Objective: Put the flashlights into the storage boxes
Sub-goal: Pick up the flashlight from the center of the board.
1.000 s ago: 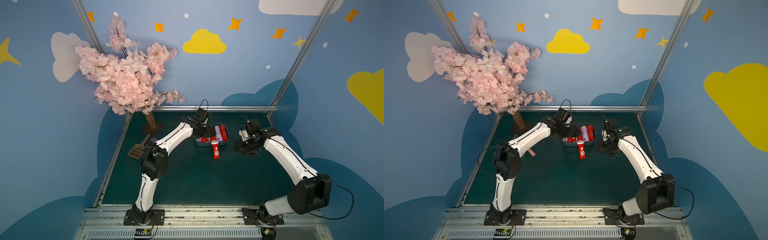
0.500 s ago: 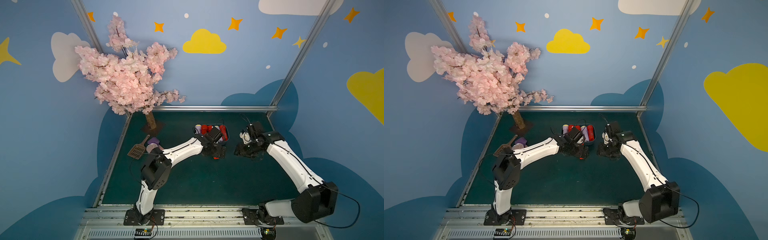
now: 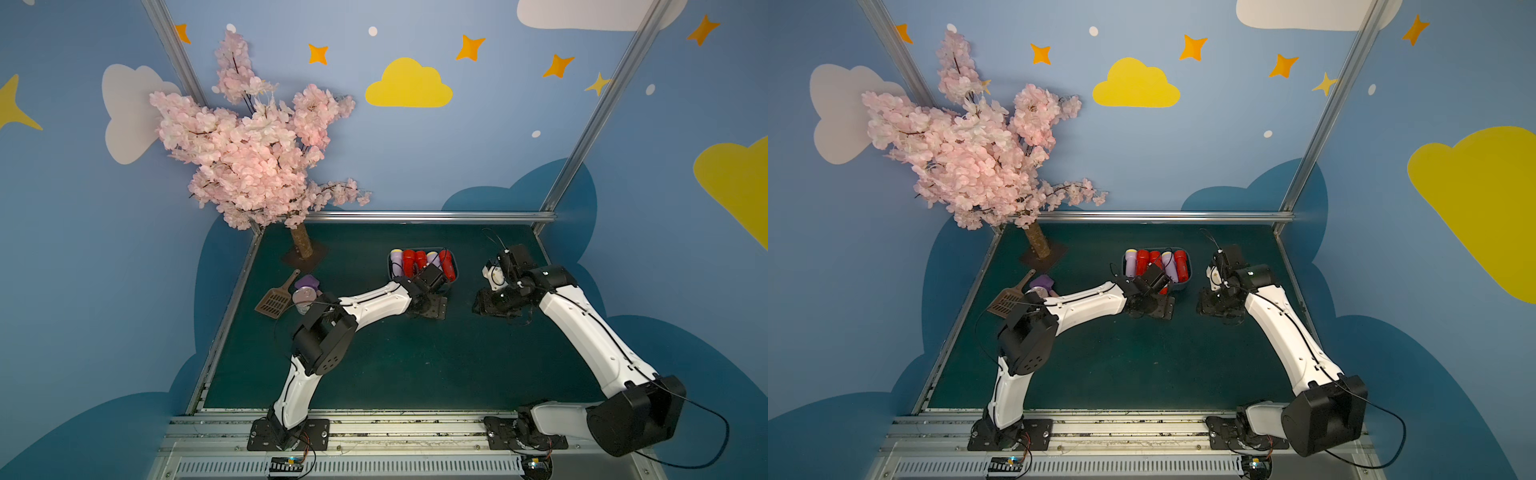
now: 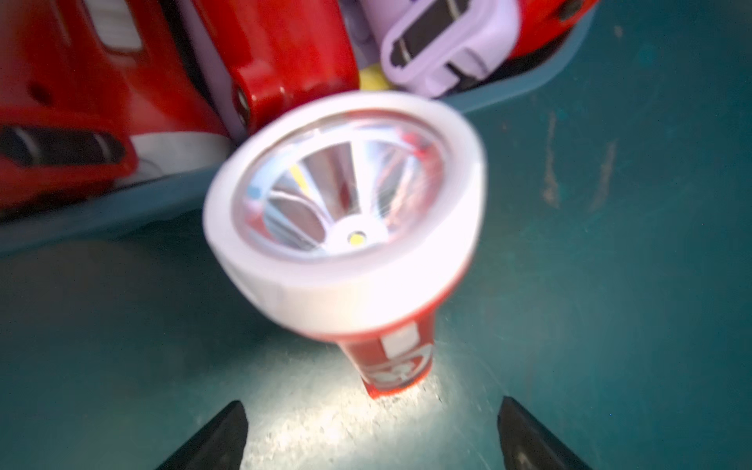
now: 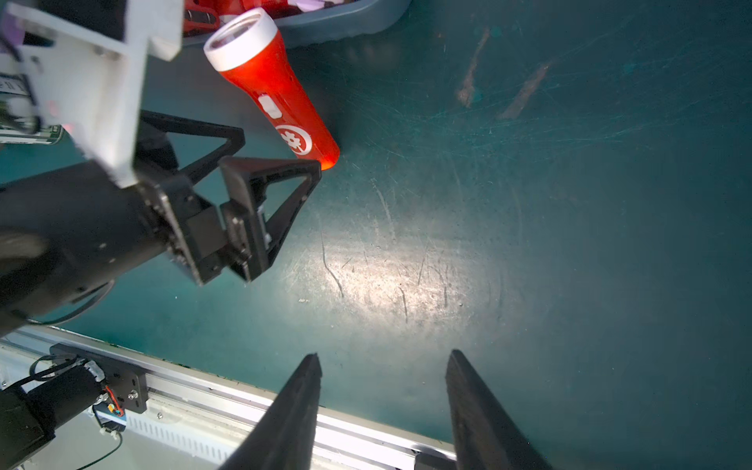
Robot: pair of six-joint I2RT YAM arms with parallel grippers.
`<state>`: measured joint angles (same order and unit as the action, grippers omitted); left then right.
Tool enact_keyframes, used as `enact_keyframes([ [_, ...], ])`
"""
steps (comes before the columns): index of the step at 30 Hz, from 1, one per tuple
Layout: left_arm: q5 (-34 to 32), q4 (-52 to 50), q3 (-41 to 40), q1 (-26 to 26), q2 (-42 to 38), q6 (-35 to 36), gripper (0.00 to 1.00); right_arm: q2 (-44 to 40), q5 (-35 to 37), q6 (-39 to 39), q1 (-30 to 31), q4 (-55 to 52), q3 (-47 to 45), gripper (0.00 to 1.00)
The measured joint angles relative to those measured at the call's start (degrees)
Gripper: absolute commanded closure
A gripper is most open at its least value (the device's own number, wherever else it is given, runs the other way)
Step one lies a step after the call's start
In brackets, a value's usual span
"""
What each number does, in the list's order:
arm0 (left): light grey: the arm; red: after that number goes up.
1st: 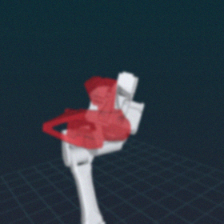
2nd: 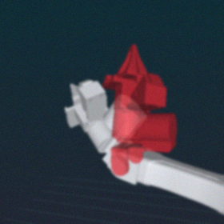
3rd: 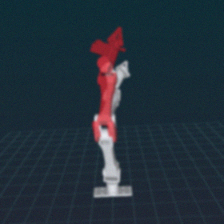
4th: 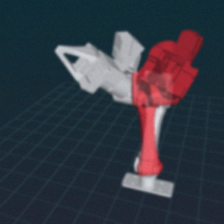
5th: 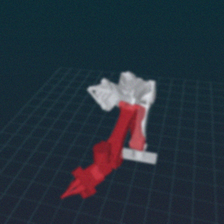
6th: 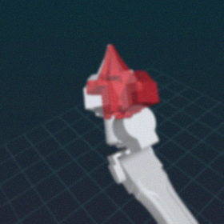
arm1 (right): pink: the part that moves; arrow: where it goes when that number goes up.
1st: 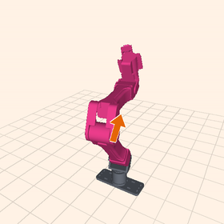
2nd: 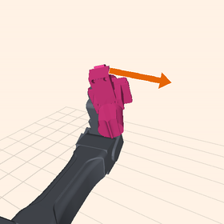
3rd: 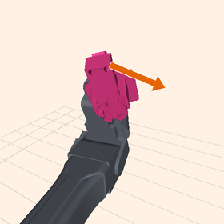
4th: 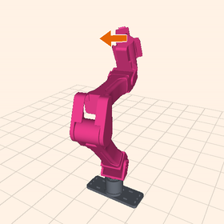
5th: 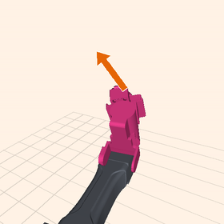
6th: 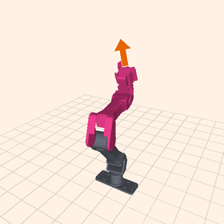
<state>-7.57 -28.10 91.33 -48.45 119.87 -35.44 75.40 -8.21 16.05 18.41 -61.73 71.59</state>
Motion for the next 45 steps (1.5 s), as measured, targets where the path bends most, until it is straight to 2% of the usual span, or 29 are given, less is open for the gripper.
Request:
enact_keyframes([
  [12, -2.3, 1.7, 2.1, -0.4, 3.8, 0.1, 0.11, -1.3, 2.4, 0.0, 0.0, -1.8, -0.7, 0.49],
  [16, -2.6, 1.9, 3.0, -0.4, 4.3, 0.2, 0.22, -1.3, 3.0, 0.0, 0.0, -2.3, -0.7, 0.49],
  [23, -3.0, 1.6, 5.0, -0.4, 5.1, 0.3, 0.54, -1.3, 3.5, 0.0, -0.1, -2.6, -0.7, 0.49],
  [24, -3.0, 1.3, 5.4, -0.4, 5.3, 0.3, 0.55, -1.3, 3.6, 0.0, -0.2, -2.6, -0.7, 0.49],
  [37, -2.8, 0.3, 7.5, 0.2, 8.6, 0.0, 0.55, -1.3, 4.2, -1.0, -0.7, -2.9, -0.7, 0.49],
  [41, -2.8, 0.0, 7.5, 0.7, 8.9, -0.1, 0.62, -1.3, 4.2, -1.2, -0.9, -3.1, -0.7, 0.49],
  [45, -2.8, -0.2, 7.6, 0.8, 8.9, 0.1, 0.65, -1.3, 4.3, -1.4, -1.0, -3.1, -0.7, 0.49],
])
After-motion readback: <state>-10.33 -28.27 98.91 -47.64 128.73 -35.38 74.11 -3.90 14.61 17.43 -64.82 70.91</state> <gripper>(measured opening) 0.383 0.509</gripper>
